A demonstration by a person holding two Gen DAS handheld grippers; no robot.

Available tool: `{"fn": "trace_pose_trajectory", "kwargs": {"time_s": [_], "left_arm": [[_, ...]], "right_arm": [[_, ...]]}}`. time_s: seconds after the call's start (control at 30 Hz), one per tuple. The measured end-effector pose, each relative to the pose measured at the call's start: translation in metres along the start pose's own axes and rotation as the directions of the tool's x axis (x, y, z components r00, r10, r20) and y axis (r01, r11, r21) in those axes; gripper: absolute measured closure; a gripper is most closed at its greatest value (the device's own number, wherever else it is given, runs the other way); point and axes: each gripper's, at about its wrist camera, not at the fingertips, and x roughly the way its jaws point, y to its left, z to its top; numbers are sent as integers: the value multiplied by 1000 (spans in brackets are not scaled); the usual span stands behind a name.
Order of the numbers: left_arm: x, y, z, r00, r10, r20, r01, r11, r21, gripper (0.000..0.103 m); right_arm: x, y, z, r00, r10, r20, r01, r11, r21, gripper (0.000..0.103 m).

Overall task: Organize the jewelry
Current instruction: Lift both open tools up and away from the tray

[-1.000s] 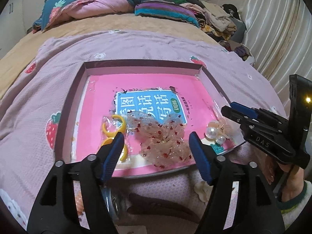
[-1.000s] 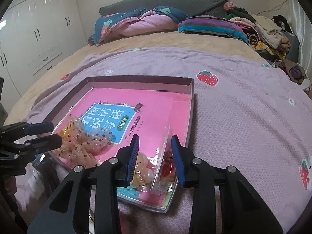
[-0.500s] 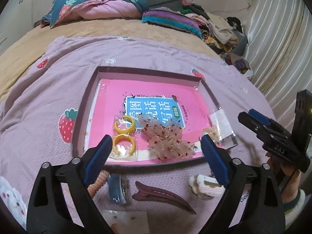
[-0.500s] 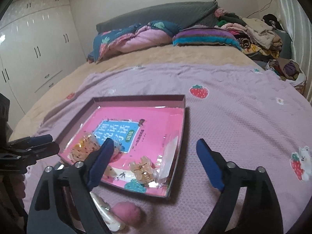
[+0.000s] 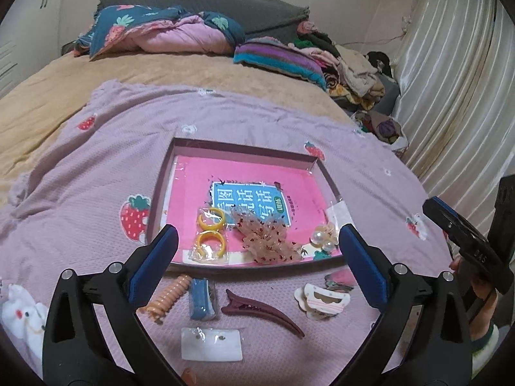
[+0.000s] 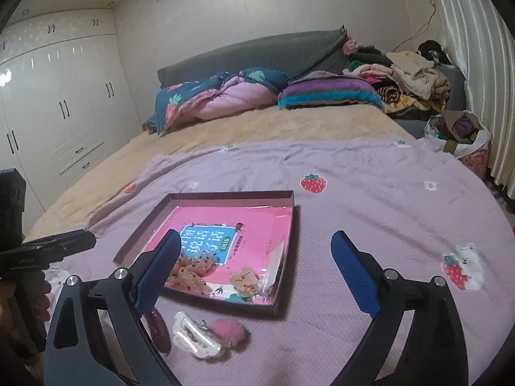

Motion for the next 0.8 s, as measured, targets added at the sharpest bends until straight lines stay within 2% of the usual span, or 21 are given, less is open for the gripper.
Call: {"fn": "trace_pose_trajectory", "kwargs": {"time_s": [0.47, 0.8], "left_arm": [[-48, 4, -5, 997, -17, 75, 18, 1000, -5, 10], [-60, 7, -20, 997, -8, 72, 7, 1000, 14, 10]], "right_arm": [[-55, 21, -4, 999, -2, 53, 3, 1000, -25, 9], [-71, 39, -19, 999, 26, 35, -25, 999, -36, 9]]}}
